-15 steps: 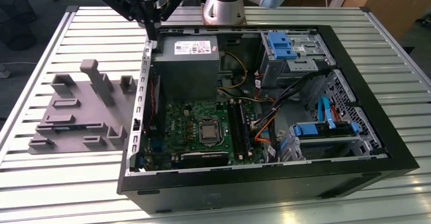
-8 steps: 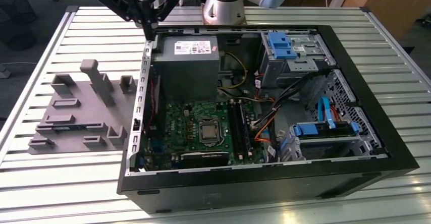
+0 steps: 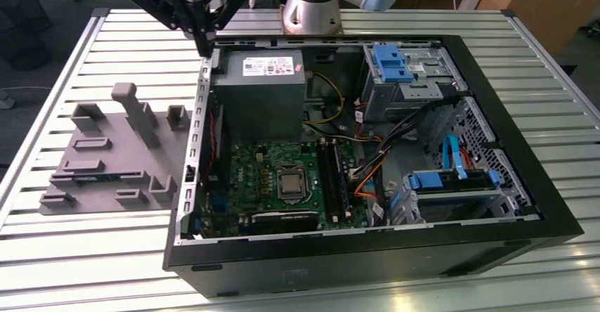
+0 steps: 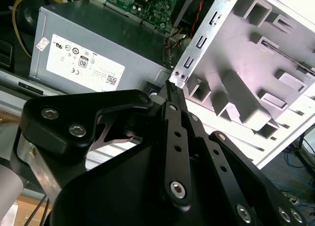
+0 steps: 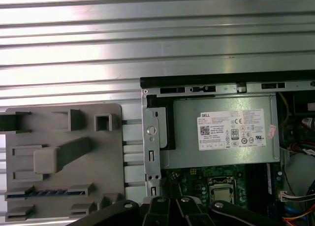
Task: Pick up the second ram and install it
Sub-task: 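Reach for the second ram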
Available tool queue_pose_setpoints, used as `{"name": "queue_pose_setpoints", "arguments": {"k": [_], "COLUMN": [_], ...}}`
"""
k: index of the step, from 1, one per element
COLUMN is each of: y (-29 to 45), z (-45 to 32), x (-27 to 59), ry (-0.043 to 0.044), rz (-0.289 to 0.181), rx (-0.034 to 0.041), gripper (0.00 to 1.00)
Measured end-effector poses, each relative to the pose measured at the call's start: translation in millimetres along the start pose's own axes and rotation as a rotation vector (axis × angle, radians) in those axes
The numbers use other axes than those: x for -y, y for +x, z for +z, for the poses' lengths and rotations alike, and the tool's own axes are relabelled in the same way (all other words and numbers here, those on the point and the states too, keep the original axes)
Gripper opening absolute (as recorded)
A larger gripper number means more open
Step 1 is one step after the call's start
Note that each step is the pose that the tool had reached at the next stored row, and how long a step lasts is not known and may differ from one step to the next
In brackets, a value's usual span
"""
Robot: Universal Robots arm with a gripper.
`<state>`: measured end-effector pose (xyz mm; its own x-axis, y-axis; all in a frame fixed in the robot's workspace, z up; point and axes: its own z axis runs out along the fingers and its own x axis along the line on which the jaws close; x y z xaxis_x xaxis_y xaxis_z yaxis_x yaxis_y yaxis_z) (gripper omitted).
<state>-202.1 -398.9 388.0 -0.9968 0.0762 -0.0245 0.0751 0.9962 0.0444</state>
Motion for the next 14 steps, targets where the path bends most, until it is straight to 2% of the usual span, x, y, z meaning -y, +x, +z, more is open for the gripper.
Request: {"name": "queue_pose_setpoints", "arguments": {"k": [14], "y": [8.6], "z": [0.3], "x": [0.7], "ry": [0.0000], "rz": [0.000], "rx": [-0.0001], "gripper": [0.11]}}
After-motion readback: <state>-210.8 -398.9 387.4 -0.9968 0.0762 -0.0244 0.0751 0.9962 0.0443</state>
